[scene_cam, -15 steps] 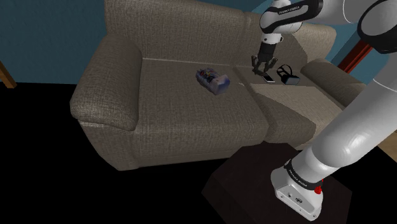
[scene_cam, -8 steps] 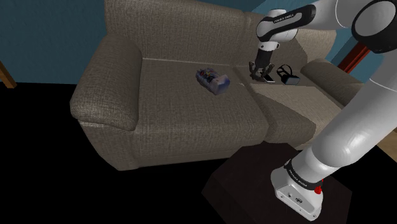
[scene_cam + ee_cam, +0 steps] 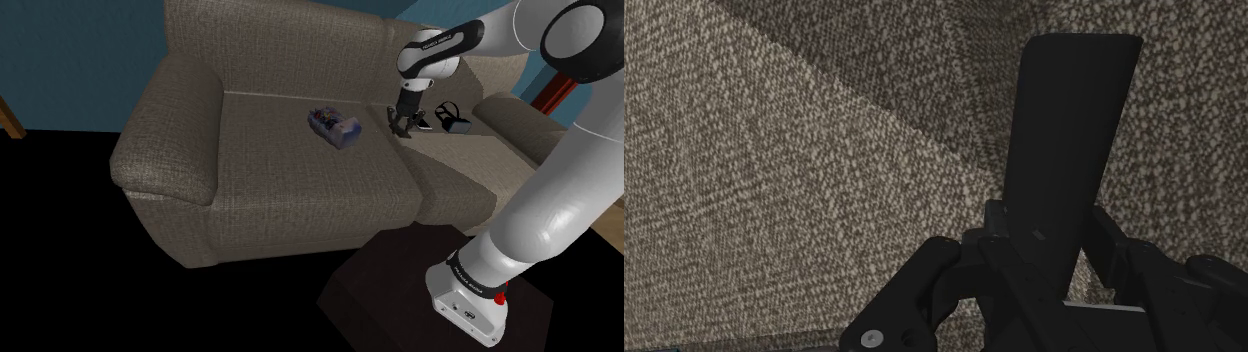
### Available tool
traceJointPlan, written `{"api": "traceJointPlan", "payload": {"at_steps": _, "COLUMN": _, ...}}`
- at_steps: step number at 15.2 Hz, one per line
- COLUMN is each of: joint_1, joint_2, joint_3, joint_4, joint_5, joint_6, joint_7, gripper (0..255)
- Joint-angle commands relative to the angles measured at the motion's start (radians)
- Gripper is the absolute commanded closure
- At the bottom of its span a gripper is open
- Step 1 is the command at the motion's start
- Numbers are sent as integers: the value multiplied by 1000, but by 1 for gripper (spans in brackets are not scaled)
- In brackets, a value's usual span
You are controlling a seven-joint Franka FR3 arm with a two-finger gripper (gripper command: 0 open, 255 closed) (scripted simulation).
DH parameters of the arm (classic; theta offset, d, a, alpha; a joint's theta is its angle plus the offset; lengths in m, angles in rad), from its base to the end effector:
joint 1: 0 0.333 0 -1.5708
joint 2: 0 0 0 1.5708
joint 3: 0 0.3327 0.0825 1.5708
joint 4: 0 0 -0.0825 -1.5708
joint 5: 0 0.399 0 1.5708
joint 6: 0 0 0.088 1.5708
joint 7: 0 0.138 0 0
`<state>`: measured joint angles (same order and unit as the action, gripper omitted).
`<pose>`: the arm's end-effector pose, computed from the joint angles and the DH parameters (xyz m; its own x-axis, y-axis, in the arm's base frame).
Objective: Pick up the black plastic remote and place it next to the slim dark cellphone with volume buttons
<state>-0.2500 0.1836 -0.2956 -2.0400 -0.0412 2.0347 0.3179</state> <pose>0.4862 -0.2968 0.3209 0.6514 -0.7447 -0.1452 -0.7319 -0.6672 0.1383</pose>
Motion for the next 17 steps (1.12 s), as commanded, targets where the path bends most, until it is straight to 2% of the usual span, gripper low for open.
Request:
{"api": "traceJointPlan", "payload": {"at_steps": 1, "joint_1": 0, "joint_2": 2, "joint_3": 0, "joint_4": -2, "joint_5": 1, "joint_6": 4, "joint_7": 0, "gripper": 255}}
{"api": "traceJointPlan", "payload": {"at_steps": 7, "joint_1": 0, "joint_2": 2, "joint_3": 0, "joint_4": -2, "joint_5": 1, "joint_6": 4, "joint_7": 0, "gripper": 255}}
{"api": "traceJointPlan", "payload": {"at_steps": 8, "joint_1": 0, "joint_2": 2, "joint_3": 0, "joint_4": -1, "joint_5": 1, "joint_6": 4, "joint_7": 0, "gripper": 0}}
{"api": "traceJointPlan", "payload": {"at_steps": 13, "joint_1": 0, "joint_2": 2, "joint_3": 0, "joint_4": -1, "joint_5": 1, "joint_6": 4, "joint_7": 0, "gripper": 0}}
{"api": "traceJointPlan", "payload": {"at_steps": 17, "joint_1": 6, "joint_2": -28, "joint_3": 1, "joint_4": 93, "joint_5": -6, "joint_6": -120, "joint_7": 5, "gripper": 0}}
